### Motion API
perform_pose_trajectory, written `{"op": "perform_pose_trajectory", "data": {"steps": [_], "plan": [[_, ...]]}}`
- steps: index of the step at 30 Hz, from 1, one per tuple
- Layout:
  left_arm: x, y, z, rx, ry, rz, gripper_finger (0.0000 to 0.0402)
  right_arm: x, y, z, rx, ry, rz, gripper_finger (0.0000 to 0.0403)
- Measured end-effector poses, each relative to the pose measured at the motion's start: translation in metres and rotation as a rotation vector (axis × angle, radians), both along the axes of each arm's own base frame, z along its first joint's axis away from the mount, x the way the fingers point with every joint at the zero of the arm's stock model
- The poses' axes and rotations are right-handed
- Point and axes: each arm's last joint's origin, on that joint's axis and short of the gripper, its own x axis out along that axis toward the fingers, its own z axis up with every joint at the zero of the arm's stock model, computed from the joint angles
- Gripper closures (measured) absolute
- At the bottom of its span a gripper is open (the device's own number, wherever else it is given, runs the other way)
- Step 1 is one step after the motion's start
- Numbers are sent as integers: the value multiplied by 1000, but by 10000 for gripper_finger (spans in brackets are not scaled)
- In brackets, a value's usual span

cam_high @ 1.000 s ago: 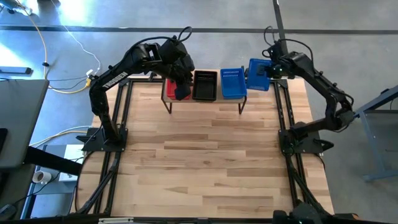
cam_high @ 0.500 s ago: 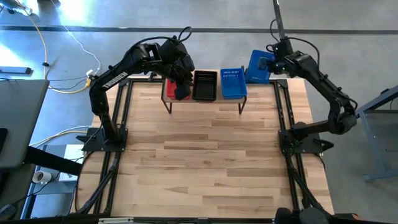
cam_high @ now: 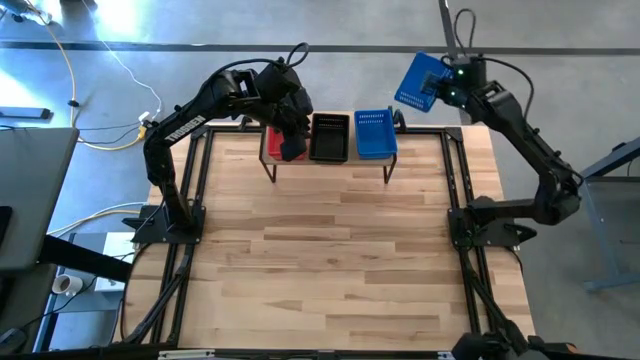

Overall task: Stack baskets on shelf by color
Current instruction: Stack the blue bin on top of the blue bins on the shelf

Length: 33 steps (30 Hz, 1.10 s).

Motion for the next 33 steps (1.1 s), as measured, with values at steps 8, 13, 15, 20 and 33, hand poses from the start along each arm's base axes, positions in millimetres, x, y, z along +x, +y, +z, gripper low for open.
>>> {"op": "perform_pose_trajectory", "data": {"steps": [8, 13, 15, 20, 33], "plan": [[0, 0, 0, 0, 0, 0, 312, -3, 13, 24, -73, -109, 114, 403], [0, 0, 0, -12, -4, 10, 312, 1, 21, 57, -108, -116, 190, 403], [0, 0, 0, -26, -9, 29, 312, 1, 24, 69, -90, -95, 208, 403], [2, -4, 0, -33, -11, 27, 312, 3, 29, 94, -23, -39, 245, 403], [9, -29, 8, 20, -44, -4, 312, 31, 3, 92, 235, 16, 420, 403]]}}
